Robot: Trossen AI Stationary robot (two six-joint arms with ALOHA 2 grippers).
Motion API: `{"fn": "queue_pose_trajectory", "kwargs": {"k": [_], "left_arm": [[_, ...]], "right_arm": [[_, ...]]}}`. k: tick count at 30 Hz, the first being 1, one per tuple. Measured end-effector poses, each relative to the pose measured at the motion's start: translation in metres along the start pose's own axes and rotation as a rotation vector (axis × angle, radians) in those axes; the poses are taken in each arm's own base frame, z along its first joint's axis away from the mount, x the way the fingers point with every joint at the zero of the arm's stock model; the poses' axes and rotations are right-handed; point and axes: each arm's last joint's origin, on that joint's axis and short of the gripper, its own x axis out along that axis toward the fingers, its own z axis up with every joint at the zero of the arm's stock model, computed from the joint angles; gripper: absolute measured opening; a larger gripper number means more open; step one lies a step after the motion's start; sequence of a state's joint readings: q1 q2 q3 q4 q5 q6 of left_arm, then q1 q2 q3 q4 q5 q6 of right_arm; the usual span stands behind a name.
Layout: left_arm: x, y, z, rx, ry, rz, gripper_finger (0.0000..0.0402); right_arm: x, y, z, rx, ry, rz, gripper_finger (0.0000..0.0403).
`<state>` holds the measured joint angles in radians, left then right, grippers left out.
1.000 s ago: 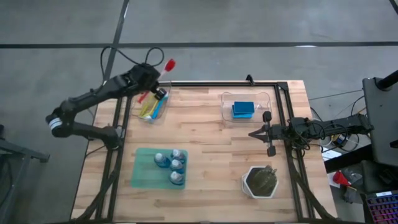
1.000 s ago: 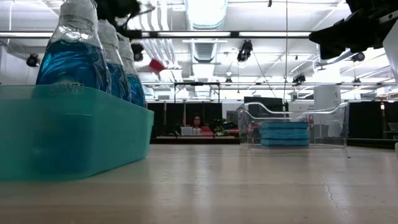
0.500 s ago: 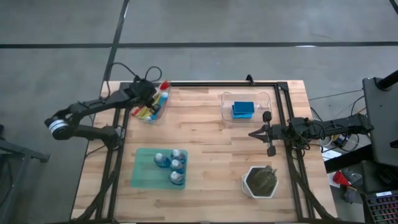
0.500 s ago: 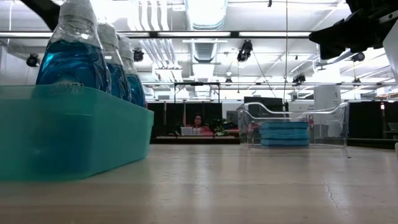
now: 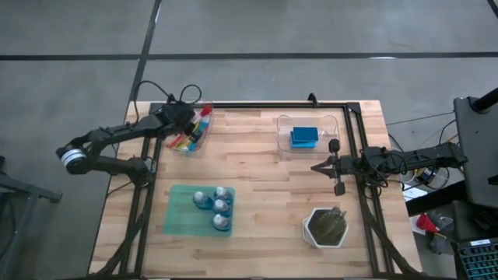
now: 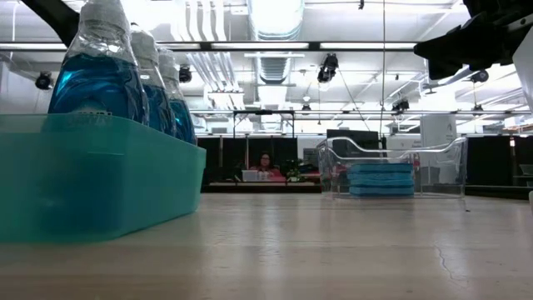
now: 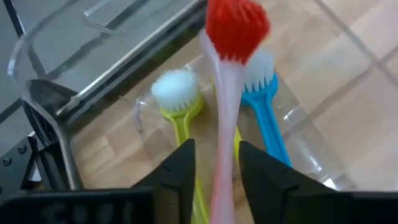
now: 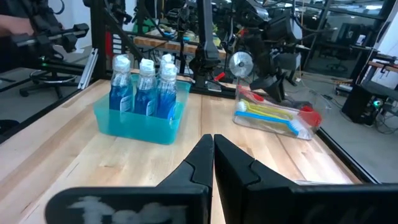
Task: Pick & Place Kitchen Sink Supplies
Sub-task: Put the red dishwashing brush into the left transparent bin, then return to Home Position
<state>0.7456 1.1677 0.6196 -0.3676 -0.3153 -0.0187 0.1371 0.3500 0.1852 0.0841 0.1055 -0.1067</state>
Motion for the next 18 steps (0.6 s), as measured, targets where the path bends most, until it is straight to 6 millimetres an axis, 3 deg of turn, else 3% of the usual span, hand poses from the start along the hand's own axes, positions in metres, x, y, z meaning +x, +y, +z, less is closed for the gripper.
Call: {"fn": "queue_pose_trajectory", "kwargs": {"k": [4, 9, 14, 18], "left_arm": [[-0.007, 0.002, 0.006, -0.035, -0.024, -0.006, 0.0158], [-0.028, 0.008, 0.023, -0.068, -0.053, -0.014, 0.0201], [-0.060, 0.014, 0.040, -0.124, -0.138, -0.171, 0.0209], [-0.082, 0.015, 0.040, -0.133, -0.225, -0.343, 0.0190]], "right_arm": [[0.000, 0.000, 0.000, -0.001, 0.000, -0.001, 0.0008], [0.000, 0.000, 0.000, -0.001, 0.000, 0.000, 0.0008], [0.000, 0.000, 0.000, -0.001, 0.000, 0.000, 0.0008], [0.000, 0.000, 0.000, -0.001, 0.000, 0.000, 0.0008]]}}
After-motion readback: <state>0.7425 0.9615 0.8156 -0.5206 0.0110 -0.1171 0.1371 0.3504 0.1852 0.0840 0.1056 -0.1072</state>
